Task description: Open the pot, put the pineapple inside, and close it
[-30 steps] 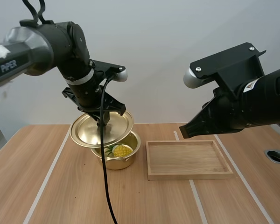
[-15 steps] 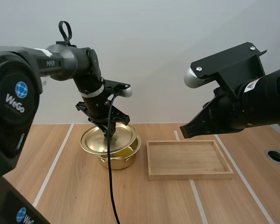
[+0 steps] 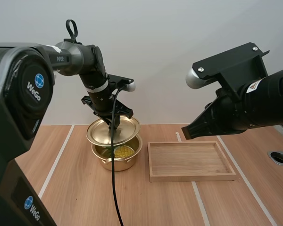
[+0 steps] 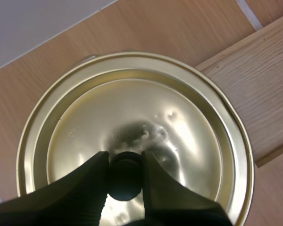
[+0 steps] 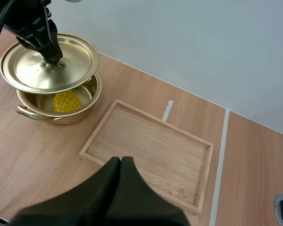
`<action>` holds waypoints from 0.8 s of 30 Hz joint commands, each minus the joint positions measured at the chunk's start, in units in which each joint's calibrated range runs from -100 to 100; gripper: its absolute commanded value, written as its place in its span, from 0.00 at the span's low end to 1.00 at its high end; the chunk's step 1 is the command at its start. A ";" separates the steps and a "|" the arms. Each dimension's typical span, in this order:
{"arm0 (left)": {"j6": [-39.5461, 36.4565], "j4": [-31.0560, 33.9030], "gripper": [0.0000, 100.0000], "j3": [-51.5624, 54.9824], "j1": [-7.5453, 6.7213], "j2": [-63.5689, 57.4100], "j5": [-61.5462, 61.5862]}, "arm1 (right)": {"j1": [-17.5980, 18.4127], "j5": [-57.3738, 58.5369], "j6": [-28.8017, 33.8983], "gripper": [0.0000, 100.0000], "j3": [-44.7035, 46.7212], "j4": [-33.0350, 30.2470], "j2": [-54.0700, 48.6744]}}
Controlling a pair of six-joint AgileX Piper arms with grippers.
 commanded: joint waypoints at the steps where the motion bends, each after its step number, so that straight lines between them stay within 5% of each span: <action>1: 0.48 -0.68 0.00 -0.79 -1.39 1.11 -1.01 | -0.23 0.00 0.22 0.00 0.07 0.13 -0.55; 8: -1.22 1.23 0.00 -0.79 -2.72 2.42 -1.75 | 0.44 0.00 0.22 0.00 0.07 0.13 -0.55; 24: -3.54 5.33 0.00 -0.79 -2.74 2.42 -5.40 | 0.44 0.00 0.22 0.00 0.07 0.13 -0.55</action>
